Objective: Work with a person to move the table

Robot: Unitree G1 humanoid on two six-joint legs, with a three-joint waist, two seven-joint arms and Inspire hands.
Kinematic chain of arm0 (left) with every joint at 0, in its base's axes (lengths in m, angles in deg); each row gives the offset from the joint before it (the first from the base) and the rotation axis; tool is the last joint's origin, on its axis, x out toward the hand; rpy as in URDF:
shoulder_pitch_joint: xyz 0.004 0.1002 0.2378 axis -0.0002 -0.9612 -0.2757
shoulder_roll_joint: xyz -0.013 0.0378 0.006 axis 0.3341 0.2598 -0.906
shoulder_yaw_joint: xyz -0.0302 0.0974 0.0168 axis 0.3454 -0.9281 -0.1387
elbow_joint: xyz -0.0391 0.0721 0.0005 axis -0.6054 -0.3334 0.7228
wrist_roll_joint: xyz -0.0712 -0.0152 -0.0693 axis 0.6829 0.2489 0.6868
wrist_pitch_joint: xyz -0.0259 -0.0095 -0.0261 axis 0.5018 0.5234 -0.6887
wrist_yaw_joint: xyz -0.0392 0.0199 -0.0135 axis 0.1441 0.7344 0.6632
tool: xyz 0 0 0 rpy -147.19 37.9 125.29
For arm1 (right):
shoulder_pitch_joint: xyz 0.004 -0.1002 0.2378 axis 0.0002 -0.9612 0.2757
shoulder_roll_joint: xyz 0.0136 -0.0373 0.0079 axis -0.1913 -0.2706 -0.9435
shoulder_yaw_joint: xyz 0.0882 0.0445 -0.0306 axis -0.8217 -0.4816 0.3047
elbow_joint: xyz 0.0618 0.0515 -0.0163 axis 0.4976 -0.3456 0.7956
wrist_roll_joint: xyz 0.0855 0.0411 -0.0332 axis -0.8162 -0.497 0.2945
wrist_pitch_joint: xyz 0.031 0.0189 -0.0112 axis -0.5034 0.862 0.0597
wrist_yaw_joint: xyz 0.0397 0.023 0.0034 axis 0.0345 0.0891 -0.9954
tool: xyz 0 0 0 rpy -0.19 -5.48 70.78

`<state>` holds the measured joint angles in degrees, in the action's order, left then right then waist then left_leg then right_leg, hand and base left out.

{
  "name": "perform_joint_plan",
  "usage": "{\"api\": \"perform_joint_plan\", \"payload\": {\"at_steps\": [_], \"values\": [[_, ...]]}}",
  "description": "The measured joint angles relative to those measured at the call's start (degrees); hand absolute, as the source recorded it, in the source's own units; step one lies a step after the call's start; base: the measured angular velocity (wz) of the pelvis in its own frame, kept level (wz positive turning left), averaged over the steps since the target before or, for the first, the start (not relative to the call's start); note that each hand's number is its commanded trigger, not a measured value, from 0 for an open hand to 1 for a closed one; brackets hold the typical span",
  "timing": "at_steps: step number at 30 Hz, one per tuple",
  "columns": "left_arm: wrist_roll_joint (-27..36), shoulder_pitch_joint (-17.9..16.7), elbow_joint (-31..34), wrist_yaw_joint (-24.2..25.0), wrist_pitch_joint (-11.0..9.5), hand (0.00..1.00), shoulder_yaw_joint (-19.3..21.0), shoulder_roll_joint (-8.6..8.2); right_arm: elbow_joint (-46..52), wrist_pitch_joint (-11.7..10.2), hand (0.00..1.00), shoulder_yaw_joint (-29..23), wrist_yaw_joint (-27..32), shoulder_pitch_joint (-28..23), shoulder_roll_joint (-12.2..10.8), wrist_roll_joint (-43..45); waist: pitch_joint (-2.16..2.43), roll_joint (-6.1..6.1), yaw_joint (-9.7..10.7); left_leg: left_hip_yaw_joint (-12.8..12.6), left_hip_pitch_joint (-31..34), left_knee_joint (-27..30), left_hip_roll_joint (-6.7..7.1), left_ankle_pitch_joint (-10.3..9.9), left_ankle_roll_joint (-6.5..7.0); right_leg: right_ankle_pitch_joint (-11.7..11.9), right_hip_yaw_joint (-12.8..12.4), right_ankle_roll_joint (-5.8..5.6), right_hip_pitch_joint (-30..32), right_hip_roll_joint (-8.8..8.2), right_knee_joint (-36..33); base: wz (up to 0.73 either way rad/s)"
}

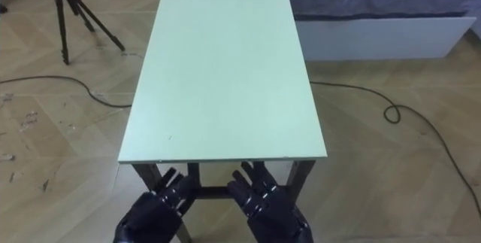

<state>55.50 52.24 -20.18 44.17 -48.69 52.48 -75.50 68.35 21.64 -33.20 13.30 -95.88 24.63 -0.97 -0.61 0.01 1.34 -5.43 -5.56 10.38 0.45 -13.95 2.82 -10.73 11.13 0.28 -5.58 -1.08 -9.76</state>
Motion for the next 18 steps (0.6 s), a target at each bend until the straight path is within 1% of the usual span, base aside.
{"api": "perform_joint_plan", "payload": {"at_steps": [5,6,9,10,12,14,15,16,18], "values": [[0.04,0.67,0.74,0.00,0.01,0.00,0.11,0.14,0.38,-0.01,0.00,-0.09,0.54,0.95,0.14,-0.03,0.00,0.01,0.14,-0.33,-0.15,0.20,-0.06,0.00,-0.01,0.00,-0.02,0.00,0.00,0.01,0.06,0.00],[0.03,0.95,1.09,0.00,0.01,0.00,0.11,0.39,0.80,-0.01,0.00,-0.11,0.54,1.30,0.36,-0.03,-0.03,0.04,0.22,-0.27,-0.12,0.33,-0.07,0.01,-0.01,0.00,0.02,0.00,-0.02,-0.02,0.11,0.00],[1.12,1.71,1.76,-0.02,0.09,0.00,0.24,1.08,1.03,0.59,0.00,-0.10,0.98,2.03,1.09,-0.04,-0.12,0.17,0.35,-0.24,-0.22,0.32,-0.06,0.01,-0.02,0.00,0.01,0.00,-0.13,-0.03,0.13,0.00],[2.18,2.22,1.76,-0.03,0.27,0.00,0.28,1.17,1.03,0.79,0.00,-0.10,1.02,2.25,1.33,-0.06,-0.16,0.19,0.37,-0.23,-0.21,0.33,-0.06,0.01,-0.02,0.00,0.02,0.00,-0.14,-0.02,0.14,0.00],[2.36,2.81,1.76,-0.11,0.58,0.00,0.38,1.18,1.03,1.17,0.00,-0.14,1.16,2.46,1.41,-0.03,-0.21,0.17,0.41,-0.13,-0.39,0.32,-0.06,0.02,-0.02,0.00,0.14,0.00,-0.36,-0.02,0.16,0.00],[2.59,3.13,1.54,-0.23,1.19,0.00,0.52,1.18,1.02,1.31,0.00,-0.15,1.63,2.77,1.42,-0.06,-0.57,0.22,0.44,-0.06,-0.79,0.32,-0.06,0.02,-0.02,0.00,0.13,0.00,-0.83,-0.01,0.16,0.00],[3.47,3.28,1.52,-0.26,1.47,0.00,0.78,1.24,0.99,1.90,0.00,-0.16,1.90,3.29,1.49,-0.06,-0.91,0.21,0.50,0.03,-1.03,0.32,-0.06,0.02,-0.02,0.00,0.16,0.00,-1.10,-0.01,0.15,0.00],[4.39,3.45,1.48,-0.29,1.72,0.00,1.28,1.25,0.98,2.37,0.00,-0.16,2.26,3.68,1.43,-0.06,-1.09,0.13,0.61,0.06,-1.02,0.32,-0.06,0.01,-0.02,0.00,0.16,0.00,-1.23,0.01,0.15,0.00],[5.67,4.25,0.56,-0.40,2.38,0.00,2.06,1.24,0.91,2.49,0.00,-0.16,2.89,3.96,1.42,-0.26,-1.14,0.05,0.63,0.20,-1.00,0.35,-0.06,0.01,-0.02,0.01,0.21,0.01,-1.26,0.03,0.13,0.00]]}}
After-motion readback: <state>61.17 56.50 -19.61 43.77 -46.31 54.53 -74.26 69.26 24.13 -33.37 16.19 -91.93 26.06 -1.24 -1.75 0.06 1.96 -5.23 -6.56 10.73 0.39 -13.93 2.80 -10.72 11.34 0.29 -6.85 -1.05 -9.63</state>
